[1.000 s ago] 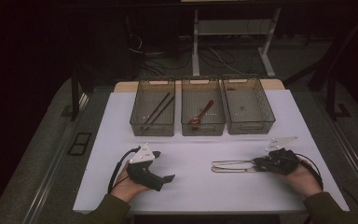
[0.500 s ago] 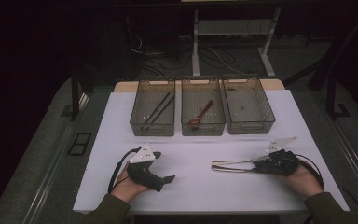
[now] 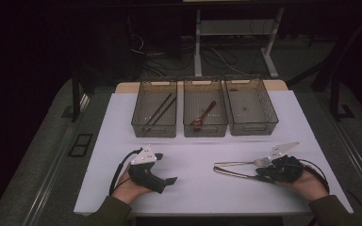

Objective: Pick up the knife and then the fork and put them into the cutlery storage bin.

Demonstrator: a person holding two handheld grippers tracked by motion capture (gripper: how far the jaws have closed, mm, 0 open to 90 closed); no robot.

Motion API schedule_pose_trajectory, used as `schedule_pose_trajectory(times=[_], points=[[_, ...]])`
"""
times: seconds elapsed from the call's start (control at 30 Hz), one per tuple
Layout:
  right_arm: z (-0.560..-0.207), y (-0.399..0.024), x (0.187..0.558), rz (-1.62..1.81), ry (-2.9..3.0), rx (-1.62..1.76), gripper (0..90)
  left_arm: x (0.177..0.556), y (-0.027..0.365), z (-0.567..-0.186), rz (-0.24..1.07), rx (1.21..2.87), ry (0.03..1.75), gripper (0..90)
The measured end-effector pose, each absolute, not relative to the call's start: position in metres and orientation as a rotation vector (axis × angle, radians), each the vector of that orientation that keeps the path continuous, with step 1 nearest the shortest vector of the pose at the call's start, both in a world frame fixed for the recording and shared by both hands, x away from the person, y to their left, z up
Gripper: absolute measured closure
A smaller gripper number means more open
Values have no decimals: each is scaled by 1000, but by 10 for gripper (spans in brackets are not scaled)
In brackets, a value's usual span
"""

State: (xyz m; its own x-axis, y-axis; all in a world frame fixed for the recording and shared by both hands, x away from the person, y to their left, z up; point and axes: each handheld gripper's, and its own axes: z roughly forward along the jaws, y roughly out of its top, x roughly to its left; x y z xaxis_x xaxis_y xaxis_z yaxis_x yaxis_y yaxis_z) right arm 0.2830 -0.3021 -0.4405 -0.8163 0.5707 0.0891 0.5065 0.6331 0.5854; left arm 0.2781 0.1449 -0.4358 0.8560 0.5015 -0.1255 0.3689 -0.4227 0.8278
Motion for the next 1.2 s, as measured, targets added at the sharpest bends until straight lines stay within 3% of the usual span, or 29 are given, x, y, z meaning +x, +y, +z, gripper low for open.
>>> schedule_pose_trajectory(times=[0.5, 0.53, 0.63, 0.8, 1.2], points=[[-439, -298, 270, 928, 2805, 870, 891, 278, 145, -436, 170, 2057, 633, 0], [-439, -298, 270, 929, 2808, 872, 873, 278, 145, -436, 170, 2056, 632, 0], [-435, -299, 273, 976, 2825, 935, 708, 278, 146, -435, 169, 2057, 632, 0], [-427, -291, 275, 999, 2838, 906, 602, 278, 146, -435, 170, 2046, 639, 0], [-417, -252, 280, 842, 2920, 772, 540, 279, 146, -436, 169, 2043, 638, 0]])
